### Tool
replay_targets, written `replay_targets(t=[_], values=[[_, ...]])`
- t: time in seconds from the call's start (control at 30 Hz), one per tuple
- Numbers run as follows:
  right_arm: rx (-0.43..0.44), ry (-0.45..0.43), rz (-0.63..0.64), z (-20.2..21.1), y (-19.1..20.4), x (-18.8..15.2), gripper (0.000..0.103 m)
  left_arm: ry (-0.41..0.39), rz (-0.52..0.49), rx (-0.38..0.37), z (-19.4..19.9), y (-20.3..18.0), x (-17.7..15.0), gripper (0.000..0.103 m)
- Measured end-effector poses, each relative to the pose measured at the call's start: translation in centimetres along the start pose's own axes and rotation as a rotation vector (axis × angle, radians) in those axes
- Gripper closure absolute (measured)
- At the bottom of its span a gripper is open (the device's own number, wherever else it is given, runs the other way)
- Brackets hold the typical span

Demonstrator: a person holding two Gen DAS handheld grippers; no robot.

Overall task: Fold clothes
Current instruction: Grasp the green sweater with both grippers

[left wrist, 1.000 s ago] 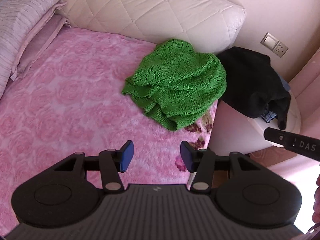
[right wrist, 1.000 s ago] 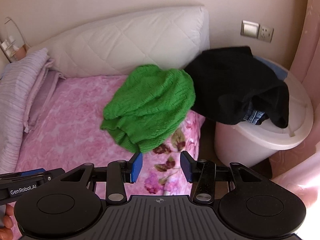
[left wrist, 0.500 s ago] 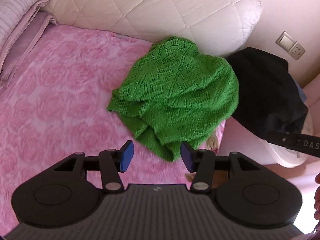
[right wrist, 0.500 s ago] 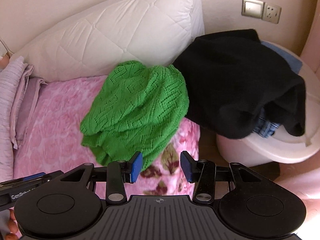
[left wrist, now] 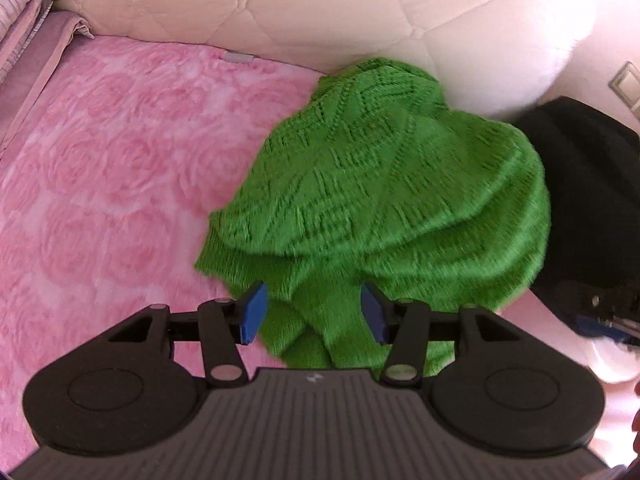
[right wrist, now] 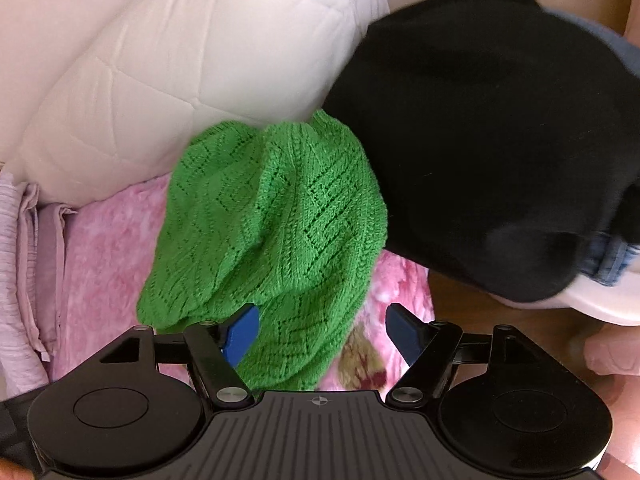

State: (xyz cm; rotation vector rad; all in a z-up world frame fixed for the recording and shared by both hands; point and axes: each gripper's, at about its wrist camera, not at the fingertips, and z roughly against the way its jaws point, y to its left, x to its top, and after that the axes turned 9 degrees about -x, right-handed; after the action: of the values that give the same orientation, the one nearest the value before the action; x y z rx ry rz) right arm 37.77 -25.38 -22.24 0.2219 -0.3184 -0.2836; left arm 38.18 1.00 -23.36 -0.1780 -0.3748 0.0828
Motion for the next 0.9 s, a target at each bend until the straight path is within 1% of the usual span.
replay_targets(t=[0.17,0.3,0.37,0.4,0.47,0.5,0.53,0.57,0.6,0.63,0.67,0.7,0.73,0.8,0.9], values=[[0.01,0.035,-0.073,-3.9,-0.2,1.1,0.029,0.0,0.015,-0.01,-3.6,0.9,2.6,0.056],[-0.001,0.039,-0.137,-6.7,-0.3,1.5,0.029,-0.004,0.029,-0.006,-6.1,1.7,4.2,0.055],[-0.005,0.042,-0.161,-7.9,-0.2,1.6,0.029,0.0,0.053,-0.011,-7.3,2.3,4.6,0.053],[-0.003,0.045,-0.173,-8.4,-0.2,1.6,0.029,-0.002,0.07,-0.022,-7.8,2.6,4.7,0.05],[-0.002,0.049,-0.187,-9.3,0.0,1.6,0.029,-0.004,0.09,-0.04,-8.6,2.9,4.7,0.047],[-0.004,0.05,-0.187,-9.7,0.2,1.6,0.029,-0.005,0.099,-0.05,-8.9,3.0,4.7,0.048],[-0.006,0.047,-0.174,-9.7,0.5,1.7,0.029,0.003,0.084,-0.063,-9.1,3.0,4.7,0.049],[-0.008,0.043,-0.158,-9.6,0.8,1.7,0.037,0.002,0.075,-0.077,-9.1,3.1,4.6,0.057],[-0.018,0.034,-0.127,-9.3,1.3,1.7,0.051,0.0,0.067,-0.091,-9.0,3.1,4.6,0.067],[-0.028,0.021,-0.077,-8.7,2.1,1.7,0.076,-0.001,0.074,-0.105,-8.6,3.4,4.5,0.072],[-0.037,0.006,-0.024,-8.1,2.9,1.8,0.082,-0.002,0.081,-0.12,-8.2,3.7,4.5,0.09],[-0.047,-0.008,0.029,-7.5,3.7,1.8,0.086,-0.003,0.088,-0.135,-7.8,3.9,4.5,0.1],[-0.047,-0.024,0.068,-6.9,4.3,1.8,0.088,-0.005,0.095,-0.154,-7.1,4.3,4.5,0.1],[-0.031,-0.069,0.154,-5.2,5.8,1.5,0.089,-0.049,0.114,-0.188,-5.0,5.3,4.1,0.1],[0.039,-0.124,0.26,-2.2,7.9,0.8,0.091,-0.114,0.12,-0.209,-1.5,6.3,3.3,0.101]])
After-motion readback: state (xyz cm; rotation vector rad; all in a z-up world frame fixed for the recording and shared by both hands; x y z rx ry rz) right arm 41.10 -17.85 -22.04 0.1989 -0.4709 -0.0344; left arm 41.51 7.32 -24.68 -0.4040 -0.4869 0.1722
